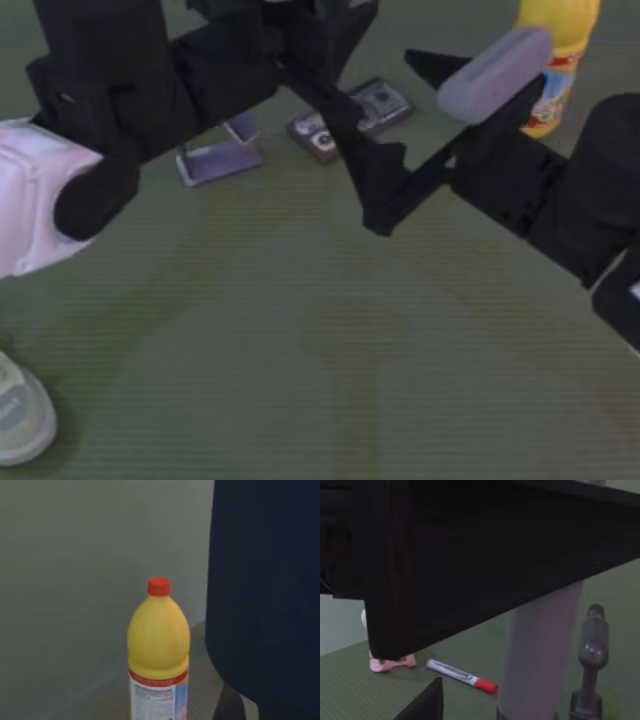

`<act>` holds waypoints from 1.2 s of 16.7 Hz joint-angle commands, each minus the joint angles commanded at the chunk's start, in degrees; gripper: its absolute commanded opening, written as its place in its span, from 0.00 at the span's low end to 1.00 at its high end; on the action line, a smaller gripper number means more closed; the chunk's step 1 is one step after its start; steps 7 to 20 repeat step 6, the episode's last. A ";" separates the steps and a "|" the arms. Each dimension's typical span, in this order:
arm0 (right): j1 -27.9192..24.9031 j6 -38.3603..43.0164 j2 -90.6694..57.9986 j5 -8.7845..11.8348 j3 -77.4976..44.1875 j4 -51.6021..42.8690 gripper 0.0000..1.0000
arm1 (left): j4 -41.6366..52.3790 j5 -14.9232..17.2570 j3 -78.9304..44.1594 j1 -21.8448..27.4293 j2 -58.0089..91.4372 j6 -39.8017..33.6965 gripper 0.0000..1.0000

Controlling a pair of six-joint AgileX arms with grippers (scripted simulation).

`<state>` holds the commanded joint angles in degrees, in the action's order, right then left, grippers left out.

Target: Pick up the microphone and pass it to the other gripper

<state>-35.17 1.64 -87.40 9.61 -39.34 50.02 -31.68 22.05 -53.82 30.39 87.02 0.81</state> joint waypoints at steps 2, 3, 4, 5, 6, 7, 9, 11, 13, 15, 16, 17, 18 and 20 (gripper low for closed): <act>0.66 0.05 5.45 0.72 4.51 -0.43 1.00 | 0.15 2.33 1.32 -2.70 -1.54 0.21 0.00; 0.94 0.06 7.84 1.12 6.74 -0.63 1.00 | 0.20 3.52 1.95 -4.01 -2.34 0.28 0.00; 1.19 0.06 9.63 1.48 8.50 -0.79 1.00 | 0.26 4.55 2.51 -5.17 -3.00 0.30 0.00; 1.35 0.06 10.82 1.74 9.66 -0.90 1.00 | 0.31 5.32 2.95 -6.05 -3.47 0.28 0.00; 1.43 0.06 11.40 1.89 10.23 -0.93 1.00 | 0.35 5.71 3.19 -6.54 -3.73 0.25 0.00; 1.43 0.06 11.40 1.89 10.23 -0.93 1.00 | 0.35 5.71 3.19 -6.54 -3.73 0.25 0.00; 1.43 0.06 11.40 1.89 10.23 -0.93 1.00 | 0.35 5.71 3.19 -6.54 -3.73 0.25 0.00; 1.43 0.06 11.40 1.89 10.23 -0.93 1.00 | 0.35 5.71 3.19 -6.54 -3.73 0.25 0.00; 1.43 0.06 11.40 1.89 10.23 -0.93 1.00 | 0.35 5.71 3.19 -6.54 -3.73 0.25 0.00; 1.43 0.06 11.40 1.89 10.23 -0.93 1.00 | 0.35 5.71 3.19 -6.54 -3.73 0.25 0.00; 1.43 0.06 11.40 1.89 10.23 -0.93 1.00 | 0.35 5.71 3.19 -6.54 -3.73 0.25 0.00; 1.43 0.06 11.40 1.89 10.23 -0.93 1.00 | 0.35 5.71 3.19 -6.54 -3.73 0.25 0.00; 1.43 0.06 11.40 1.89 10.23 -0.93 1.00 | 0.35 5.71 3.19 -6.54 -3.73 0.25 0.00; 1.43 0.06 11.40 1.89 10.23 -0.93 1.00 | 0.35 5.71 3.19 -6.54 -3.73 0.25 0.00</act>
